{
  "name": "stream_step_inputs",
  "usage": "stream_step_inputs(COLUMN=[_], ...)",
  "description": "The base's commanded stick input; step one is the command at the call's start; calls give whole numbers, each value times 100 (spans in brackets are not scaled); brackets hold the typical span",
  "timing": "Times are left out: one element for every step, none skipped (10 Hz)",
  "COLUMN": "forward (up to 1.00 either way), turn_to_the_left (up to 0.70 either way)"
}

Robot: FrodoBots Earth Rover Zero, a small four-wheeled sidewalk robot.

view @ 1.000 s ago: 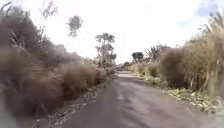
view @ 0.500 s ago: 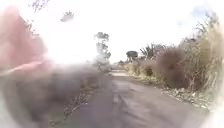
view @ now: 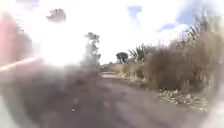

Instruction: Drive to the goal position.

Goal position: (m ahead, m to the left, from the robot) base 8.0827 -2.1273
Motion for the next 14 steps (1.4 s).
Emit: stream_step_inputs(forward=[50,50,50,50,50,50,50,50,50,50,50,50,50,50], turn_to_the_left=[-49,-49,-49,-25,1,1,1,1,1,1,1,1,1,1])
